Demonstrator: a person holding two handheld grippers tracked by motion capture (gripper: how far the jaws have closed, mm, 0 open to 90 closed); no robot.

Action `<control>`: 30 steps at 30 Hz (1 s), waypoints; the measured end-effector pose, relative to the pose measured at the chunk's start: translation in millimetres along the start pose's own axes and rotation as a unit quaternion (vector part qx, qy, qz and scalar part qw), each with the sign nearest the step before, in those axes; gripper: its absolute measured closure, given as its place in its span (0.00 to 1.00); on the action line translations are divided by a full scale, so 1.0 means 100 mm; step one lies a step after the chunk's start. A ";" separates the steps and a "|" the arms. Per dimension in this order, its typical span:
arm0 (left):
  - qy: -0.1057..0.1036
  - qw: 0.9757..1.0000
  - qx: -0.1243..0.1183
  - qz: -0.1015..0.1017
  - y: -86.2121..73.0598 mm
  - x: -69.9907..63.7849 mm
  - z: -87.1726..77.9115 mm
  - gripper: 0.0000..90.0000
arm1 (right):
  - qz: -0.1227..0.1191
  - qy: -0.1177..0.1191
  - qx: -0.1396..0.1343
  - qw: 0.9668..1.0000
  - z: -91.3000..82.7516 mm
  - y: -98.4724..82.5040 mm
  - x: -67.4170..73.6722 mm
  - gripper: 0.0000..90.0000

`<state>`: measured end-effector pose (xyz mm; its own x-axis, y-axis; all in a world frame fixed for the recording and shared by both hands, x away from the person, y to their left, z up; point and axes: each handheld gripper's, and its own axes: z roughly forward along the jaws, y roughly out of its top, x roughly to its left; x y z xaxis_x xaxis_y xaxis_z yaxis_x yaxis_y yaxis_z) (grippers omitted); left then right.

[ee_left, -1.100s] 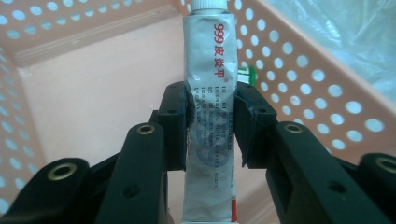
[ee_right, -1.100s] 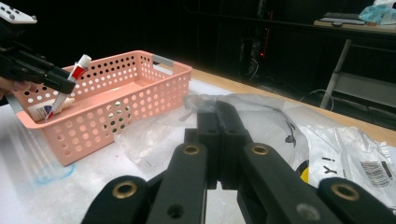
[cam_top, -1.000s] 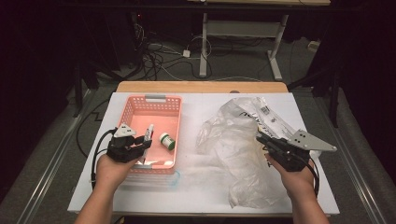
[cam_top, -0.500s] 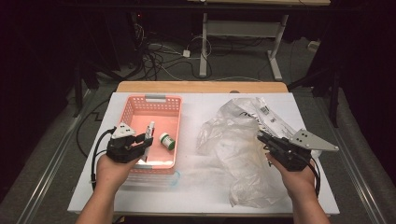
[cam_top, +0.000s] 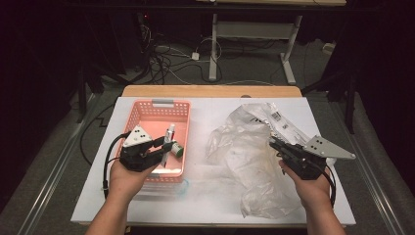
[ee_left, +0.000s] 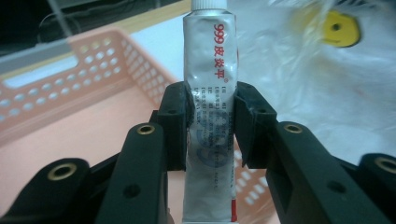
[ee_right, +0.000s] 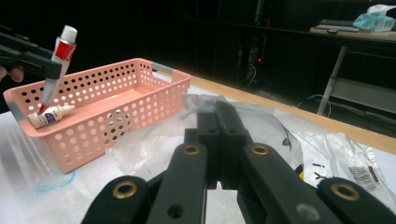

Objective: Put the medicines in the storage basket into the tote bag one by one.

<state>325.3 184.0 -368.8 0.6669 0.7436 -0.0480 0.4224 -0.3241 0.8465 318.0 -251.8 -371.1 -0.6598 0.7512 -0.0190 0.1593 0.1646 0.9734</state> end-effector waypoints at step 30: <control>-0.118 0.991 0.014 0.065 0.12 -0.94 0.50 0.73 | -0.004 0.008 -0.011 1.000 -0.01 0.05 0.04 1.00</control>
<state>298.2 80.7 -381.0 0.8399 0.5388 -0.0652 0.3388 -0.4266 0.8386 315.6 -248.7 -365.8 -0.6725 0.7398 -0.0233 0.1386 0.1567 0.9779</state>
